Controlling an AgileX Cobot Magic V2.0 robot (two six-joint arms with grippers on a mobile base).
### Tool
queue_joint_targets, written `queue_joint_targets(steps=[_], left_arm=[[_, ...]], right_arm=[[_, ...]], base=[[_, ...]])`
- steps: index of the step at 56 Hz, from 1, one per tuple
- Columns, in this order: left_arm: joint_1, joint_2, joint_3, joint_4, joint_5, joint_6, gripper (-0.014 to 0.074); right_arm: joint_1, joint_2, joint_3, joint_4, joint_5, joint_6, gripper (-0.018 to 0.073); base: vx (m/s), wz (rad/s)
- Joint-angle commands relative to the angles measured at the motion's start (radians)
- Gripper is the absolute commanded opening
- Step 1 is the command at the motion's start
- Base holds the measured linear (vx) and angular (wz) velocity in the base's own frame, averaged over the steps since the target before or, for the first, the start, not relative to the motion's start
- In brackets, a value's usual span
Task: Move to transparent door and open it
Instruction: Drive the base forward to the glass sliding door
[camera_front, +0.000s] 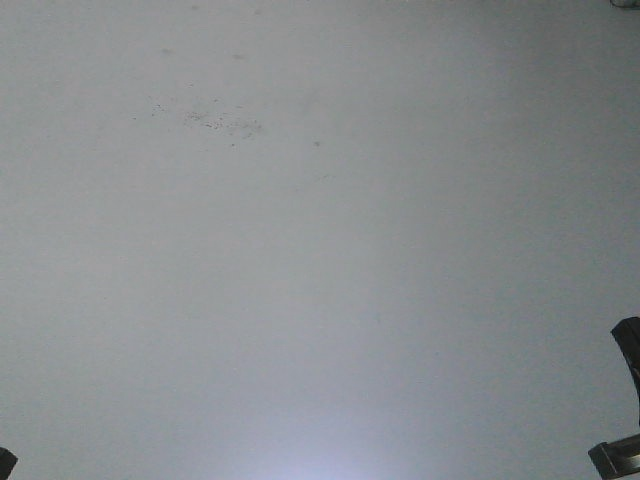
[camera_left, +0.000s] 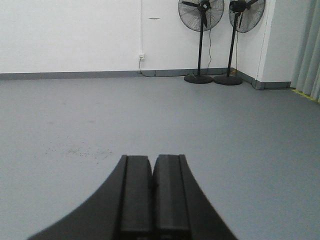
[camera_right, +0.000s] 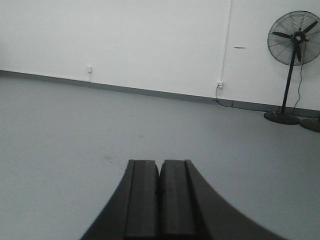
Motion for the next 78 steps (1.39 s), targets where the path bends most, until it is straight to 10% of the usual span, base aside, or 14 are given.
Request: queue_joint_targets(steps=[1, 78], left_arm=[[-0.003, -0.014, -0.024, -0.010, -0.081, -0.003, -0.0006], [-0.003, -0.014, -0.024, -0.010, -0.081, -0.003, -0.0006]], right_arm=[[-0.007, -0.015, 0.002, -0.002, -0.078, -0.001, -0.0006], [-0.007, -0.015, 0.002, -0.002, -0.078, -0.001, -0.0006]], base=[[0.04, 0.15], [0.15, 0.42]])
